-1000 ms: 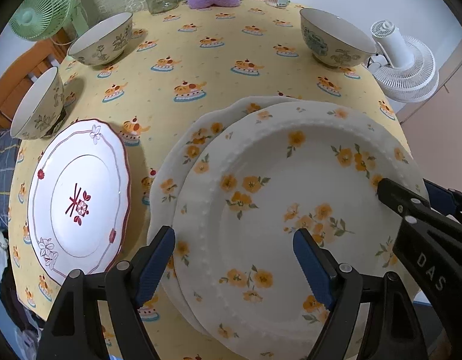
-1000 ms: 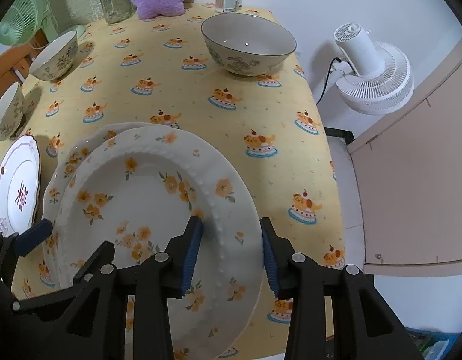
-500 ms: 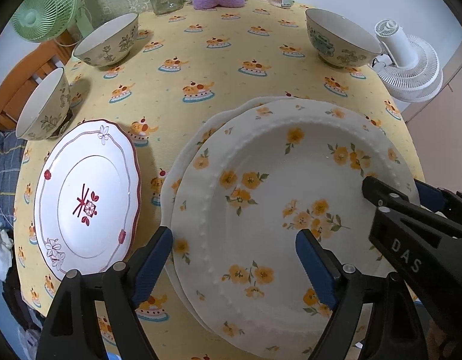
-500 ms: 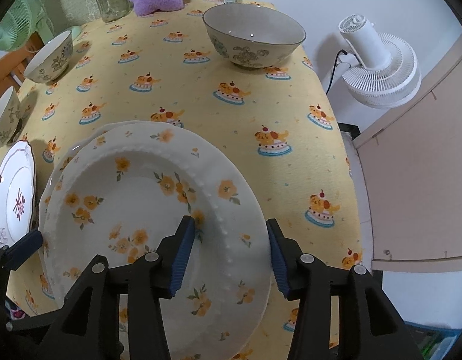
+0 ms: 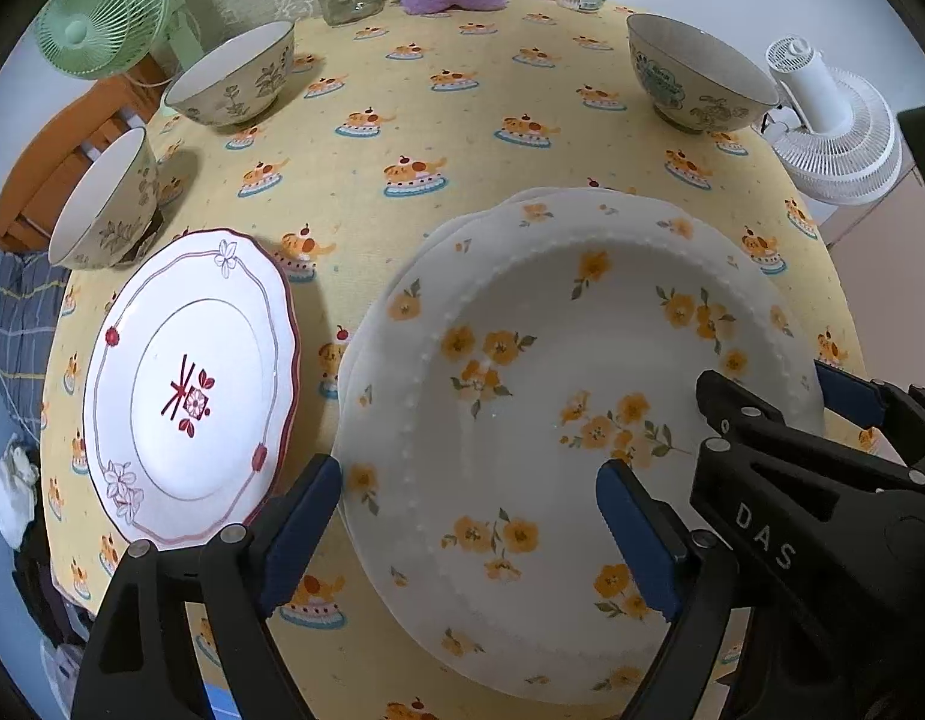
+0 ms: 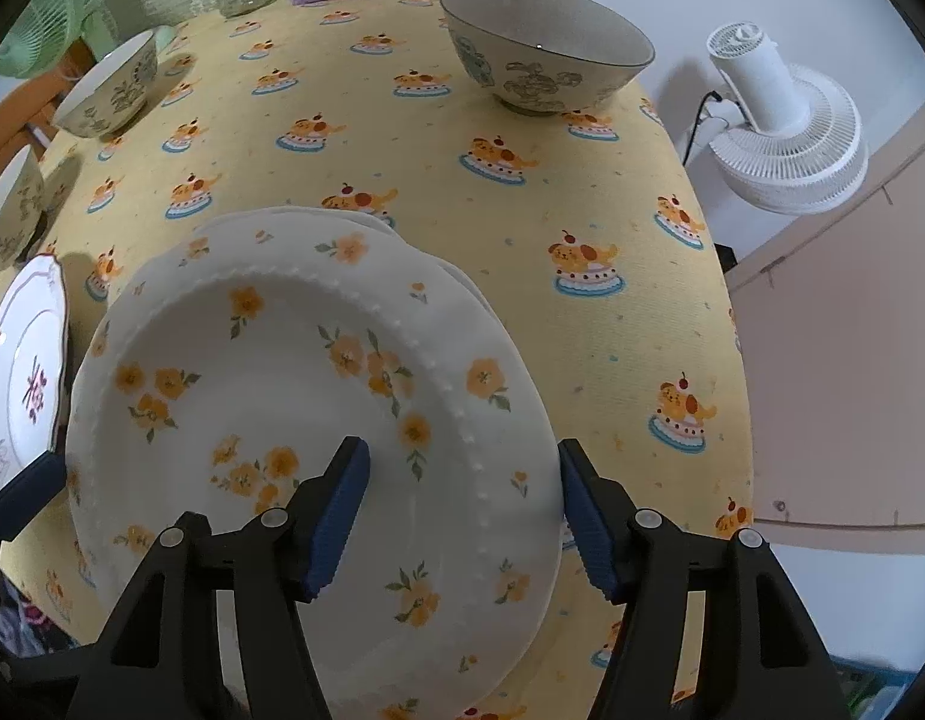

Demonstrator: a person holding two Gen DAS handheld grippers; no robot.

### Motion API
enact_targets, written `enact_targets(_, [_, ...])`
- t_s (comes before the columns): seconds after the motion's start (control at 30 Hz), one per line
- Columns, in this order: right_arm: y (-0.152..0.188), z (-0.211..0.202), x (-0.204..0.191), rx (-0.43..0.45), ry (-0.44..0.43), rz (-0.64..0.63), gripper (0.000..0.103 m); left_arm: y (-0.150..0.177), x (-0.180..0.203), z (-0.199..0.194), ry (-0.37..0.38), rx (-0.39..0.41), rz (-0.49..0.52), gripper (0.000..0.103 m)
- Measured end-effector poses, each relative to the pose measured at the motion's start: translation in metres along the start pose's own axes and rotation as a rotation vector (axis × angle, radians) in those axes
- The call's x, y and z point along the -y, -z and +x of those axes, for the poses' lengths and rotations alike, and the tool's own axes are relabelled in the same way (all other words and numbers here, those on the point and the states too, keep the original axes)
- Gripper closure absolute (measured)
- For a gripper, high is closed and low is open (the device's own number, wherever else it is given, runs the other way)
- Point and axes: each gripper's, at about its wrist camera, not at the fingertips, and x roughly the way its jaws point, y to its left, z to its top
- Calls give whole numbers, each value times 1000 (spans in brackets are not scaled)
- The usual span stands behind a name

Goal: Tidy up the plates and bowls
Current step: 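Open the right gripper and pull both tools back from the stacked plates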

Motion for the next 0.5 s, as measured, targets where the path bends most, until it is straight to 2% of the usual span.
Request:
enact_targets(0.23, [-4, -20, 5, 50, -68, -61, 35, 2, 1, -14, -34, 27, -62, 12])
enact_targets(0.5, [-11, -51, 2, 135, -106, -73, 35, -3, -11, -42, -34, 116, -106, 12])
